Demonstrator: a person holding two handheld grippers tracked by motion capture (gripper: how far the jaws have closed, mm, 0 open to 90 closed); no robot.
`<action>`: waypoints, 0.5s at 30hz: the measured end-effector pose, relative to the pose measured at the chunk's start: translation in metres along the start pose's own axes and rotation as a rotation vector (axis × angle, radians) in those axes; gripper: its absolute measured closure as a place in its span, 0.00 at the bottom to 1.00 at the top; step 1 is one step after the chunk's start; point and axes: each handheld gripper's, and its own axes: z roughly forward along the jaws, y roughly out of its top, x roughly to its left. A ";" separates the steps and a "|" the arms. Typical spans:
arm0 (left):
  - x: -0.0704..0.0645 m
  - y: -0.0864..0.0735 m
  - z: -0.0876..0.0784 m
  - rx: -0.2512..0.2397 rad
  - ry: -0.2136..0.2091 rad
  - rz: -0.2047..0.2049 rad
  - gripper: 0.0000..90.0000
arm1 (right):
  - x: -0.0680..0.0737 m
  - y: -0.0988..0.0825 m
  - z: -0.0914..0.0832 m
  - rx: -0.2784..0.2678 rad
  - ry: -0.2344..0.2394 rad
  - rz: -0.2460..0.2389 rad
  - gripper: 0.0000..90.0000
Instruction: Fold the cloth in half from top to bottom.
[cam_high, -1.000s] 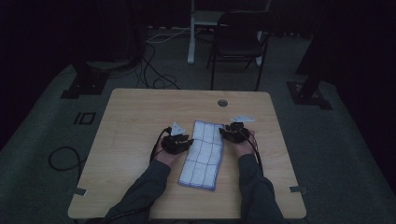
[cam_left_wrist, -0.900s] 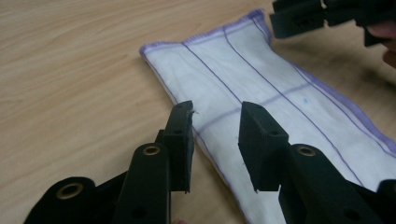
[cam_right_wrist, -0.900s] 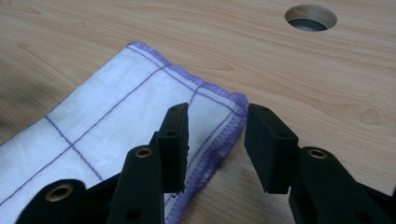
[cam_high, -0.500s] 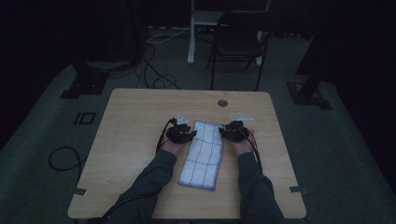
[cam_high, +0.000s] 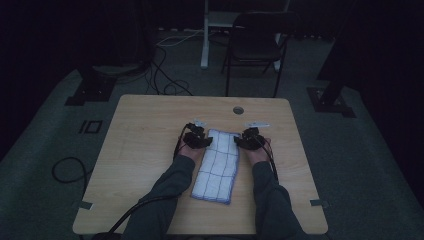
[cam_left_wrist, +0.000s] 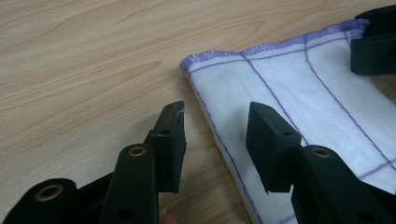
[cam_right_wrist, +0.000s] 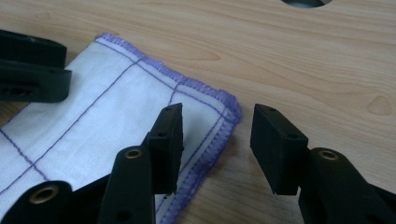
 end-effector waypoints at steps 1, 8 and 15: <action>-0.001 0.000 0.001 0.002 0.003 0.005 0.64 | 0.001 0.000 0.001 0.005 -0.001 -0.005 0.61; 0.000 0.004 0.005 0.004 0.011 0.020 0.59 | 0.007 -0.002 0.007 0.028 -0.012 -0.026 0.62; -0.007 0.010 0.008 0.038 0.036 0.049 0.66 | 0.006 0.003 0.008 0.061 0.006 -0.019 0.82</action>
